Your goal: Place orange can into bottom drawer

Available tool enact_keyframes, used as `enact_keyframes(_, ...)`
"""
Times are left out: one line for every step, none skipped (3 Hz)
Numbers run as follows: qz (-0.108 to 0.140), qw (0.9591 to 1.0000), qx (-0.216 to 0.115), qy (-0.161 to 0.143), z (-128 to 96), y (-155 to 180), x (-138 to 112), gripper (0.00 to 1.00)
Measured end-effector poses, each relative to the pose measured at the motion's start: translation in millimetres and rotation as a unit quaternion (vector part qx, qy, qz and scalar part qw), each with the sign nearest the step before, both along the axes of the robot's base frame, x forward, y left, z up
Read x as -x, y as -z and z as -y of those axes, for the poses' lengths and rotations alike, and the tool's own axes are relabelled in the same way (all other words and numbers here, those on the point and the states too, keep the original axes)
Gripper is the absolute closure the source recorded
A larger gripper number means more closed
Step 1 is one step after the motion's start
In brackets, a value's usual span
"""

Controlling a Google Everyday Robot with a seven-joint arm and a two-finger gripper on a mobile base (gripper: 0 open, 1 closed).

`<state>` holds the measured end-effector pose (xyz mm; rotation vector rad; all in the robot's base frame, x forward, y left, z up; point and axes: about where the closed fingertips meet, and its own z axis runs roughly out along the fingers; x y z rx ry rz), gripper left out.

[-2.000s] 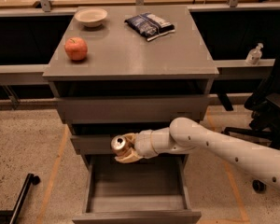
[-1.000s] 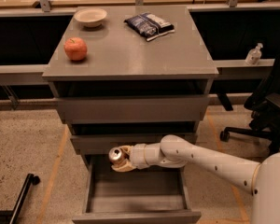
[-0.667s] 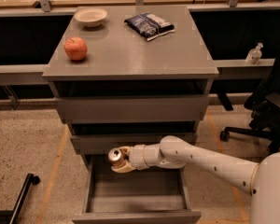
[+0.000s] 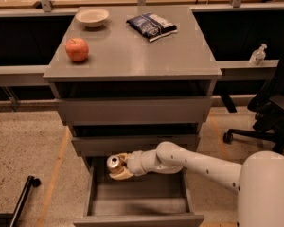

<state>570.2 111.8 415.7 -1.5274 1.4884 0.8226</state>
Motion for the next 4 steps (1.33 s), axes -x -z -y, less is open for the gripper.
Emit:
enact_keyframes(-0.014,0.9997,-0.019,0.003,-5,34,-1,1.00)
enact_keyframes(-0.025,0.9990,-0.034,0.014,-6,67,-3,1.00)
enact_keyframes(-0.038,0.9976,-0.054,0.022,-10,102,-9,1.00)
enact_keyframes(-0.040,0.9971,-0.056,0.031,-6,110,-15,1.00)
